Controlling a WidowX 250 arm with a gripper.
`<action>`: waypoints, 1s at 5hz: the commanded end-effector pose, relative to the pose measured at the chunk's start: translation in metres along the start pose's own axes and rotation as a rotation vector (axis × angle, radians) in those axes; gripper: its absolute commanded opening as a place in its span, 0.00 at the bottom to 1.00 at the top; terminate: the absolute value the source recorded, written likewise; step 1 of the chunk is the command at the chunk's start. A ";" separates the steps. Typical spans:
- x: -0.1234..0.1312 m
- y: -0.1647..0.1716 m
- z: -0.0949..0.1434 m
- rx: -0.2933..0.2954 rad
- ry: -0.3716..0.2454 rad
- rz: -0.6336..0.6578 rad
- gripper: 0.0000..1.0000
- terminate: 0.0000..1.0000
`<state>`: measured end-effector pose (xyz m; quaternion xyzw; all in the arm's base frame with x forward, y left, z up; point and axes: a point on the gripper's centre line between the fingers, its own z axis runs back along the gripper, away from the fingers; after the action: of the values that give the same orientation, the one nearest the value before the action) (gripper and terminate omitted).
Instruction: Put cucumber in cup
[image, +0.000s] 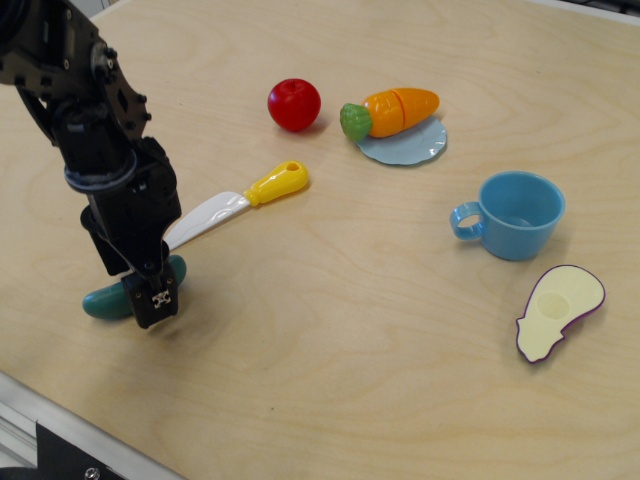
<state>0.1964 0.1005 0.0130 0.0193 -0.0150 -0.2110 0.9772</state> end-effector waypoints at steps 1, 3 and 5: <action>0.009 0.002 0.006 0.027 -0.016 0.003 0.00 0.00; 0.028 -0.011 0.039 0.054 -0.003 0.119 0.00 0.00; 0.076 -0.040 0.093 0.025 -0.036 0.199 0.00 0.00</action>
<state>0.2350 0.0249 0.0951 0.0189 -0.0198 -0.1097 0.9936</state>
